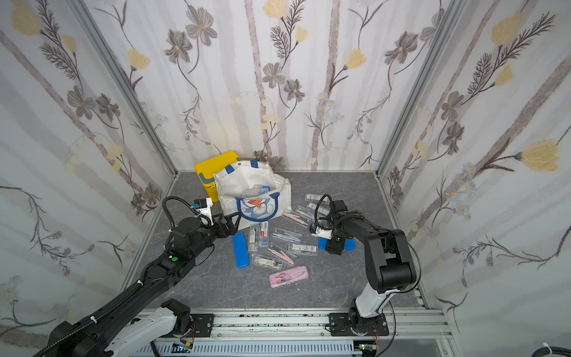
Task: Put the compass set into the canvas bag
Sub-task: Pick up the compass set at the center of the board.
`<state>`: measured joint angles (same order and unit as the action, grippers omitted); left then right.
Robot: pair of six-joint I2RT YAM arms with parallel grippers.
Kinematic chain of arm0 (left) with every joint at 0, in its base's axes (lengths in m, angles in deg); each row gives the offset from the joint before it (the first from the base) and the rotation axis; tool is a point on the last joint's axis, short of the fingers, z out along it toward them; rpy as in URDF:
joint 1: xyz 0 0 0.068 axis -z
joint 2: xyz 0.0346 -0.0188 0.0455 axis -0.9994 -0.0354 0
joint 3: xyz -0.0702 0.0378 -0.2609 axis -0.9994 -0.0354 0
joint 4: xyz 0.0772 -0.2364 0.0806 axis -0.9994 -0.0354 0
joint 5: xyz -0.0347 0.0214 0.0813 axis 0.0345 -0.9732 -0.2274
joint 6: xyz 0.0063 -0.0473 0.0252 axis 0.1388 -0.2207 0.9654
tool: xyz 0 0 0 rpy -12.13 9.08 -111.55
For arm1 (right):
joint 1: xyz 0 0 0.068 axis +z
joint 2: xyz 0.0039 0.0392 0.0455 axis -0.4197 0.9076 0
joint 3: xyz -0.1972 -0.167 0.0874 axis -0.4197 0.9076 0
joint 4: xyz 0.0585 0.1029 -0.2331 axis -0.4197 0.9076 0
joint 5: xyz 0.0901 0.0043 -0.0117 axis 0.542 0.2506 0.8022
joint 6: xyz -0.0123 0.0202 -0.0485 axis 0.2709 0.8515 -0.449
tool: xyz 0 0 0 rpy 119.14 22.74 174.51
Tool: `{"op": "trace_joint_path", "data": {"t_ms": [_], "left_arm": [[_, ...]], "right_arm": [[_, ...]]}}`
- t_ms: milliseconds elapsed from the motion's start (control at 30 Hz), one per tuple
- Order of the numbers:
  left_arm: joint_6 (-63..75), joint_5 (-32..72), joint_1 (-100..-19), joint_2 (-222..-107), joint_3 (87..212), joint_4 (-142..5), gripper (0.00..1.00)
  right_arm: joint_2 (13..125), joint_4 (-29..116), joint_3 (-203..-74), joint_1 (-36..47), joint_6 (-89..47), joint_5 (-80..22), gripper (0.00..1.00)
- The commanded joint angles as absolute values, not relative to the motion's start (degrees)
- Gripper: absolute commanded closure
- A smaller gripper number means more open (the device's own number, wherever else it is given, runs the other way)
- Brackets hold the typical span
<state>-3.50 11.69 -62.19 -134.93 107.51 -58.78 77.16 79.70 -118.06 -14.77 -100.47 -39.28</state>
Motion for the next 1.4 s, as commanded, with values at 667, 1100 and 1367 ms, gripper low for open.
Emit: {"op": "trace_joint_path", "data": {"t_ms": [667,1100,1367], "left_arm": [[-3.6,9.2,-62.2,-133.1,106.5,-58.0,0.0],[-3.6,8.6,-62.2,-132.4,106.1,-58.1,0.0],[-3.5,8.5,-62.2,-132.2,105.9,-57.9,0.0]], "right_arm": [[82.3,84.3,-122.5,-16.1,-102.0,-33.7,0.3],[80.2,83.2,-122.9,-16.1,-101.7,-31.5,0.42],[79.1,82.6,-123.0,-16.1,-101.4,-30.2,0.46]]}}
